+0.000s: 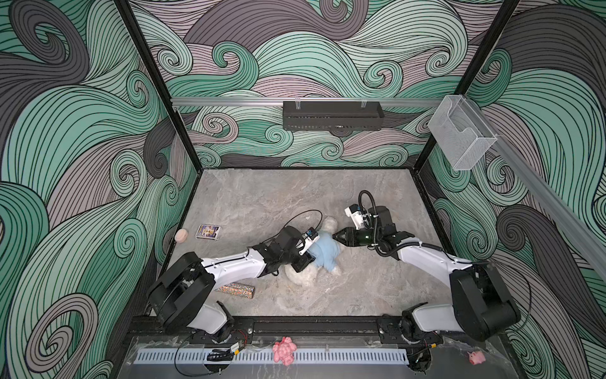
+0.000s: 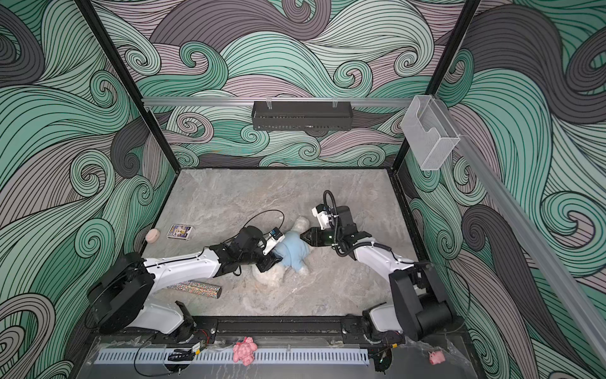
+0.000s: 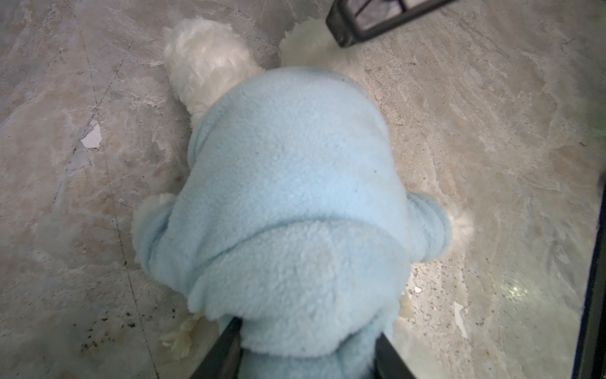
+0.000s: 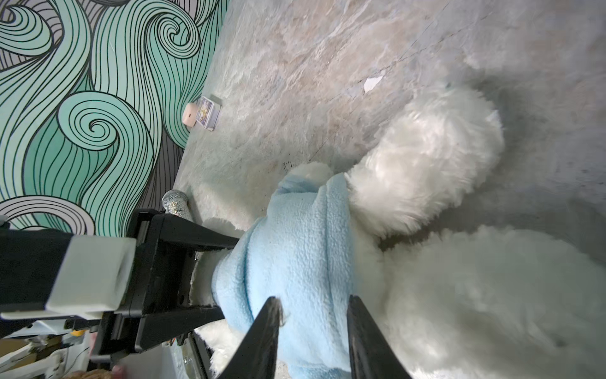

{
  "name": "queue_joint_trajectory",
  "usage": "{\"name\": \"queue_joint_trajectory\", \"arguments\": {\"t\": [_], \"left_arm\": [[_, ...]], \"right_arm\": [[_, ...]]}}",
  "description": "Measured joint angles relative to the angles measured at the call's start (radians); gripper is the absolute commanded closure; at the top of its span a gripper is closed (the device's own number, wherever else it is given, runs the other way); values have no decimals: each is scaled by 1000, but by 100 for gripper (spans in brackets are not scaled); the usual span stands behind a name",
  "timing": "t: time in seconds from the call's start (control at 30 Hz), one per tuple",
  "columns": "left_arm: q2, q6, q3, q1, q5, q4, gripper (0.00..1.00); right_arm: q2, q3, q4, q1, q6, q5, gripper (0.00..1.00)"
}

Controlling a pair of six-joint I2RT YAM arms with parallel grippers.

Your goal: Dress the teddy bear

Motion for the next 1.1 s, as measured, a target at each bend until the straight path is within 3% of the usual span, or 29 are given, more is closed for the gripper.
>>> {"name": "queue_joint_trajectory", "arguments": {"t": [0.3,0.53,0.8,0.93,1.1], "left_arm": [[11,19,5,0,19,5,51],[11,18,5,1,19,5,50],[13,18,9,0,19,0,49],[17,18,10,0,18,0,49],[18,10,10,0,13,2,43]], "right_arm": [[90,32,10,-14,1,-21,64],[94,25,18,-18,0,-39,85],[93,-1,50,-19,12,-60,88],[93,-8,65,-19,21,-66,99],[69,-27,64,-32,25,-23,100]]}}
